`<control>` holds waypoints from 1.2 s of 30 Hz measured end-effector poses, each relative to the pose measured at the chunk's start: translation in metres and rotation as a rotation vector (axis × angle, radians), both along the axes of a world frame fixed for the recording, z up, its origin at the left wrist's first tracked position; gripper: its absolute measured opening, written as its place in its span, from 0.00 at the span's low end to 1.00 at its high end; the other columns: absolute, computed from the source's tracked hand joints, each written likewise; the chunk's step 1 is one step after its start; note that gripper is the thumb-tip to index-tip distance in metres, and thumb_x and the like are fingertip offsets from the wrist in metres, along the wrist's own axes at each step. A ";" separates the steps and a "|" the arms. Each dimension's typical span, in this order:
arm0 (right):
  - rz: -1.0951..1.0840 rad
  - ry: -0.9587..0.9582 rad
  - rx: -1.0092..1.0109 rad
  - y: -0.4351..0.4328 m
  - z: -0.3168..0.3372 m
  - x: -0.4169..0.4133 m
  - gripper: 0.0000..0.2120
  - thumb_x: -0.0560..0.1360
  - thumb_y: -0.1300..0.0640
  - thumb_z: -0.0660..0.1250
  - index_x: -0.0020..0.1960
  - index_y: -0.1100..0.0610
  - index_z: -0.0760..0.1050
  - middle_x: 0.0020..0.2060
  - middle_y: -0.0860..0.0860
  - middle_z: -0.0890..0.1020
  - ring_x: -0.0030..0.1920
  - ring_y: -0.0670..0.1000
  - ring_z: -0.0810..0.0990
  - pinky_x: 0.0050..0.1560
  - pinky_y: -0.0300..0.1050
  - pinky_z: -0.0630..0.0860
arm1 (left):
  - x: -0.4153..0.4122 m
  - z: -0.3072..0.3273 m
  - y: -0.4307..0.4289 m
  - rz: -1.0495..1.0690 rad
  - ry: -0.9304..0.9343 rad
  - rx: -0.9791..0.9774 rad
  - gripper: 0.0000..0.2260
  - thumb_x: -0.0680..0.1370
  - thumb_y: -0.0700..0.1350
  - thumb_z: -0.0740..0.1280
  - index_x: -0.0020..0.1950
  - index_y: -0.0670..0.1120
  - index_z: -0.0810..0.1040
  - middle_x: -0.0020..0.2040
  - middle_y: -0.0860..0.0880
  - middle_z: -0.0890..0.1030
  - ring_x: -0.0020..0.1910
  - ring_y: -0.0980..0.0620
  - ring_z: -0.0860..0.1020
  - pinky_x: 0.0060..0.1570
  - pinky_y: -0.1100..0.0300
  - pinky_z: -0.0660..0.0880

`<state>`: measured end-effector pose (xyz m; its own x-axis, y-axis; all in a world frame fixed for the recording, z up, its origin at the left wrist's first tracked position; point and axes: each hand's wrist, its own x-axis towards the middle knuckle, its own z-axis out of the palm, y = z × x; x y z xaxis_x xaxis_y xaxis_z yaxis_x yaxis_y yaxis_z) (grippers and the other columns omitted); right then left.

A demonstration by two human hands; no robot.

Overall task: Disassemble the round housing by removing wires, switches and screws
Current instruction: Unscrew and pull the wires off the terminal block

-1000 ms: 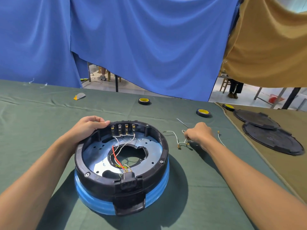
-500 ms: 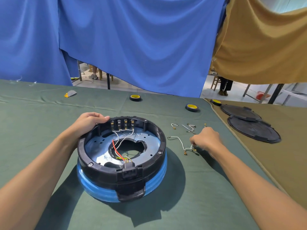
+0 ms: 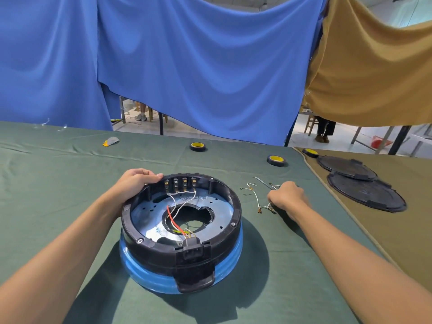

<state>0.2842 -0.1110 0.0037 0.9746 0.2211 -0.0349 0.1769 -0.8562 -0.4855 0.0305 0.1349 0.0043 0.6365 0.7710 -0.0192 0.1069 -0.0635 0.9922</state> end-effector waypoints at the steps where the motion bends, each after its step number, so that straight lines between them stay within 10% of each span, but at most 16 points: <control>1: -0.001 -0.003 -0.004 0.000 0.001 0.000 0.14 0.70 0.53 0.67 0.54 0.57 0.76 0.55 0.56 0.79 0.51 0.59 0.77 0.44 0.45 0.72 | 0.000 0.000 0.000 -0.001 0.006 0.006 0.12 0.74 0.41 0.73 0.32 0.43 0.77 0.28 0.47 0.79 0.25 0.52 0.78 0.25 0.66 0.74; 8: 0.186 -0.054 0.153 -0.005 0.028 -0.005 0.16 0.71 0.46 0.69 0.35 0.56 0.68 0.35 0.53 0.75 0.40 0.56 0.75 0.38 0.48 0.69 | 0.005 0.001 -0.004 -0.009 0.049 0.048 0.10 0.75 0.43 0.73 0.35 0.43 0.76 0.28 0.48 0.79 0.26 0.53 0.77 0.28 0.64 0.74; 13: 0.514 -0.065 0.090 -0.009 0.059 -0.046 0.21 0.75 0.33 0.58 0.53 0.51 0.67 0.45 0.46 0.73 0.46 0.49 0.74 0.38 0.47 0.66 | 0.011 0.004 -0.014 -0.024 0.058 0.055 0.06 0.77 0.42 0.71 0.42 0.44 0.77 0.32 0.47 0.81 0.31 0.50 0.79 0.34 0.59 0.77; 25: 0.772 -0.413 -0.115 0.012 0.058 -0.072 0.11 0.77 0.42 0.62 0.46 0.46 0.79 0.44 0.46 0.83 0.47 0.53 0.80 0.49 0.54 0.79 | 0.055 0.034 -0.019 -0.307 0.459 0.658 0.10 0.80 0.52 0.65 0.55 0.48 0.80 0.53 0.50 0.82 0.52 0.50 0.79 0.57 0.55 0.74; 36: 0.928 -0.512 -0.055 0.035 0.057 -0.058 0.09 0.72 0.41 0.69 0.44 0.44 0.83 0.40 0.47 0.82 0.44 0.55 0.78 0.43 0.48 0.74 | 0.070 0.031 -0.007 -0.488 0.457 0.516 0.15 0.77 0.58 0.67 0.49 0.48 0.85 0.41 0.48 0.80 0.40 0.53 0.74 0.46 0.57 0.70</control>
